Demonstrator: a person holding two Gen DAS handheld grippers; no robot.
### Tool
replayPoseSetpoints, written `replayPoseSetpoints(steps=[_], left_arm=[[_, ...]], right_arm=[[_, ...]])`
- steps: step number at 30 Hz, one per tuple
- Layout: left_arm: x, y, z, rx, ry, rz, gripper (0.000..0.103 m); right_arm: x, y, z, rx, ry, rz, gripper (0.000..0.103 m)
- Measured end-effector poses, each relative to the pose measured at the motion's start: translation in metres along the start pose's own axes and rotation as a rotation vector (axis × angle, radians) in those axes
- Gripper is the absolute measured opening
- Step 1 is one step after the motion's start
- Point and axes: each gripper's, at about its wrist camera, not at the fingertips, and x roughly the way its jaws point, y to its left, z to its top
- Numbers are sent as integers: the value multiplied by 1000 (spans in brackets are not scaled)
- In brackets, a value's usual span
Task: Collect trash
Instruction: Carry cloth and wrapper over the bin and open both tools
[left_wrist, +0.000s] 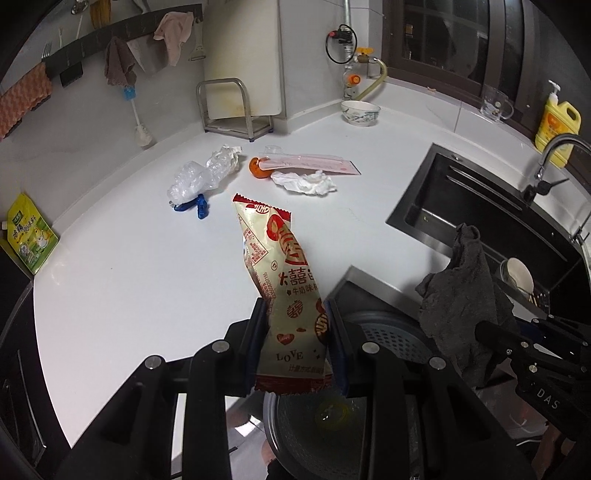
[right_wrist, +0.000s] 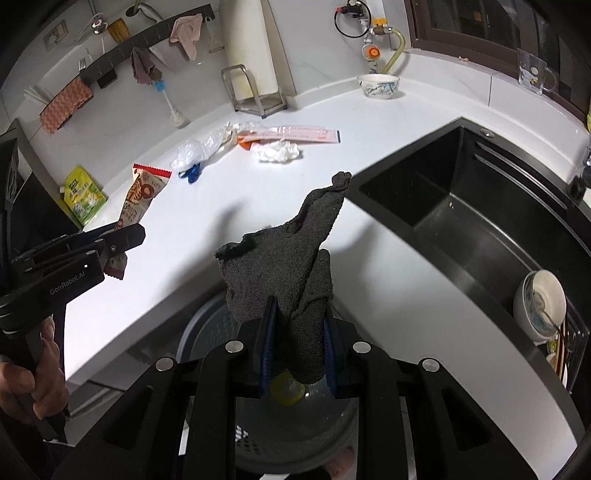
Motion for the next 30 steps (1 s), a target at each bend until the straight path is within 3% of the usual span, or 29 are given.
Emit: replayPoseSetpoints(steps=[16, 30], left_arm=[[-10, -22, -42, 36, 54, -32, 31], [7, -27, -70, 70, 142, -70, 32]], right_arm=[[-7, 6, -39, -15, 56, 29, 22], [20, 12, -65, -23, 162, 39, 22]])
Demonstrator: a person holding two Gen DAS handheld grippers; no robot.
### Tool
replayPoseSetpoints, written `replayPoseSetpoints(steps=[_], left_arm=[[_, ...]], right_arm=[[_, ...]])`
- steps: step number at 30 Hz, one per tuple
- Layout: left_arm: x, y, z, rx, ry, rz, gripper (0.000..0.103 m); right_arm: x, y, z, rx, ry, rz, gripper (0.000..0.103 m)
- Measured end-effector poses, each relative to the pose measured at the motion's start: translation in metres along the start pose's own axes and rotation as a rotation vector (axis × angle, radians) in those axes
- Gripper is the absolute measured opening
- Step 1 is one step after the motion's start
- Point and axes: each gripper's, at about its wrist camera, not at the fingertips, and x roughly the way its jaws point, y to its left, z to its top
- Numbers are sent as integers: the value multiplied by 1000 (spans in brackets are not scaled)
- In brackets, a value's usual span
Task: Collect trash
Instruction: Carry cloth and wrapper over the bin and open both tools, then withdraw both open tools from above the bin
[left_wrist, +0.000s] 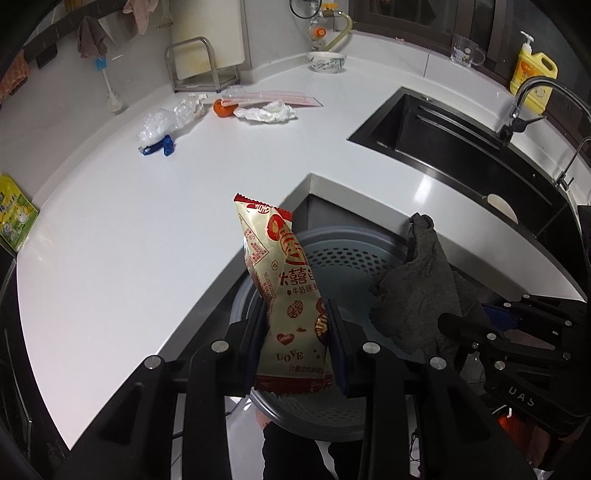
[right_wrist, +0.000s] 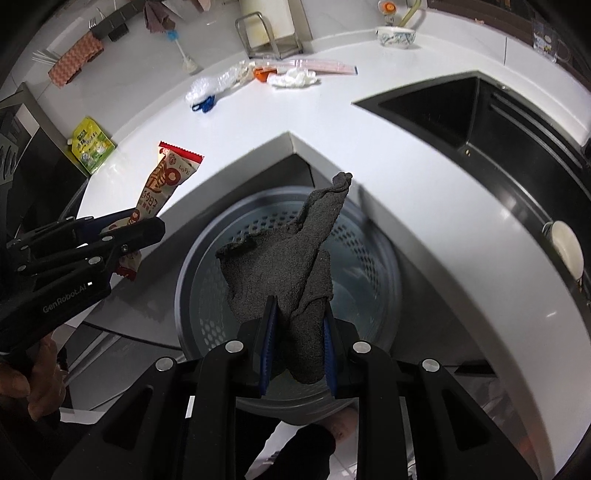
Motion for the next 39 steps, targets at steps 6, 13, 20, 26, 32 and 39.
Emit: replayPoseSetpoints(steps=[6, 13, 20, 26, 32, 39], left_arm=[[13, -2, -7, 10, 44, -7, 32], [25, 0, -12, 1, 71, -11, 32], [38, 2, -15, -12, 107, -34, 36], [39, 7, -14, -44, 103, -36, 59], [35, 12, -12, -58, 94, -17, 61], [33, 15, -13, -66, 94, -20, 61]], right_arm=[[17, 1, -6, 9, 38, 6, 22], [31, -1, -12, 20, 59, 7, 22], [43, -3, -12, 39, 86, 1, 22], [46, -5, -7, 56, 87, 4, 32], [44, -8, -4, 63, 75, -9, 38], [44, -8, -5, 61, 81, -10, 38]])
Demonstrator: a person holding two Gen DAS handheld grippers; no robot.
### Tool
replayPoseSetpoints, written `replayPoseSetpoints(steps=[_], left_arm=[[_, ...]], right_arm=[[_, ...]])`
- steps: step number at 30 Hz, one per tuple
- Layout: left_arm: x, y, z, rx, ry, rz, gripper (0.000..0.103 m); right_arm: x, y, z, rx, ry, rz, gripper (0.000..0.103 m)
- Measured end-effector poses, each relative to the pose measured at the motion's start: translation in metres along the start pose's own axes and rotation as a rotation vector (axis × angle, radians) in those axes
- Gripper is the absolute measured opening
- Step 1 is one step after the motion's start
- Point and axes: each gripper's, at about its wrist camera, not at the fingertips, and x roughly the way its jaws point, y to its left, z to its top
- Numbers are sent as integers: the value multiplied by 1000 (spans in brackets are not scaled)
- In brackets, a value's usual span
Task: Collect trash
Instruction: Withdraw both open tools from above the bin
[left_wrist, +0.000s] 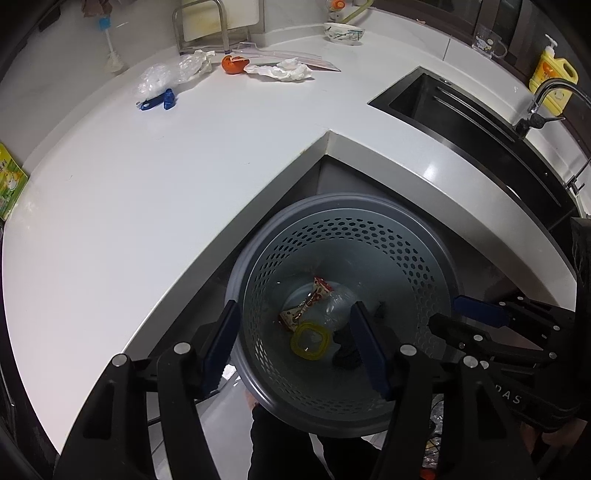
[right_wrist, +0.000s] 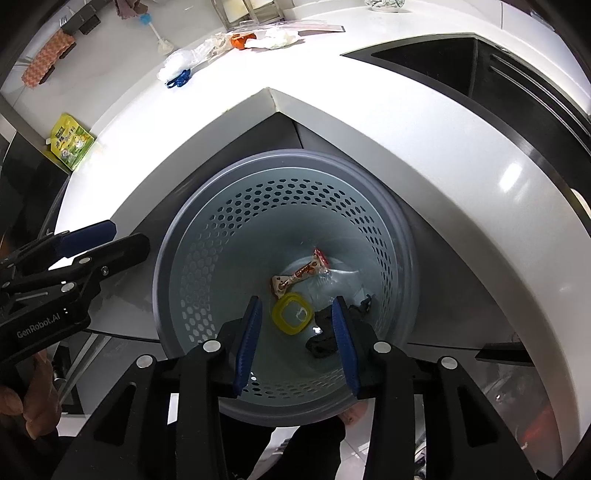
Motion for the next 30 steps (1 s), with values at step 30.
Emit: replayPoseSetpoints(steps=[30], left_arm=[[-55, 26, 42, -27, -132, 21, 73]], right_arm=[[-46, 27, 48, -25, -152, 45, 48]])
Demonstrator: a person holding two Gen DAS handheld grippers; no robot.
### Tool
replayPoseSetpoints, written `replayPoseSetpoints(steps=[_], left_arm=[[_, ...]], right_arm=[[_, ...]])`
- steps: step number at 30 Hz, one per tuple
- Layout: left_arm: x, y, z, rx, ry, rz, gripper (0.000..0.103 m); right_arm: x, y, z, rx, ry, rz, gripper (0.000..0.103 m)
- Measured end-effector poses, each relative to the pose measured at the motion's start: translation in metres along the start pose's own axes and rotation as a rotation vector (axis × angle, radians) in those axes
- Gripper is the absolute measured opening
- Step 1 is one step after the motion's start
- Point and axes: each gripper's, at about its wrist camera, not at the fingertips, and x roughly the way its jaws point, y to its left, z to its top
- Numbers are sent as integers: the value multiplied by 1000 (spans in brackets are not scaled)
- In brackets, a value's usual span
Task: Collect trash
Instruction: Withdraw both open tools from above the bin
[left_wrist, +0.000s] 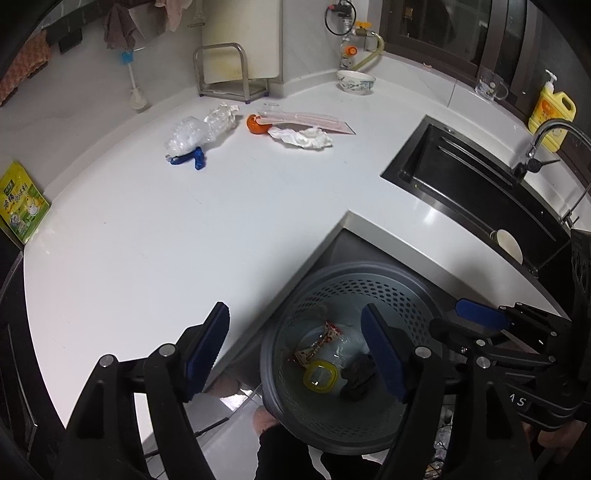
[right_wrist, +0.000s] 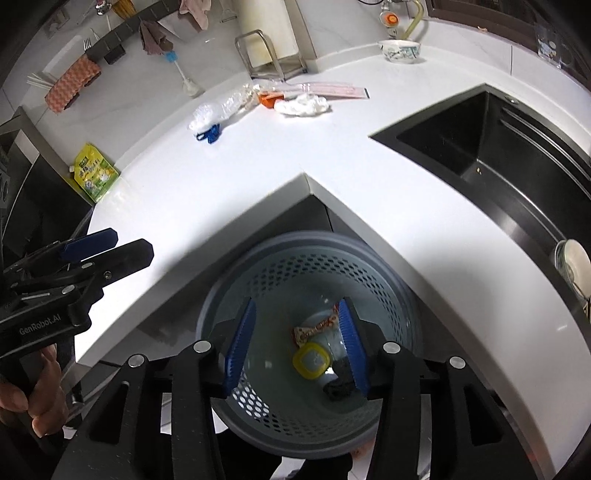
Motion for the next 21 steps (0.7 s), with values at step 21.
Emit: replayPoseSetpoints(steps=[21], left_arm=[[-4, 74, 46, -47, -56, 27, 84]], right_arm=[[24, 44, 72, -32, -48, -8, 61]])
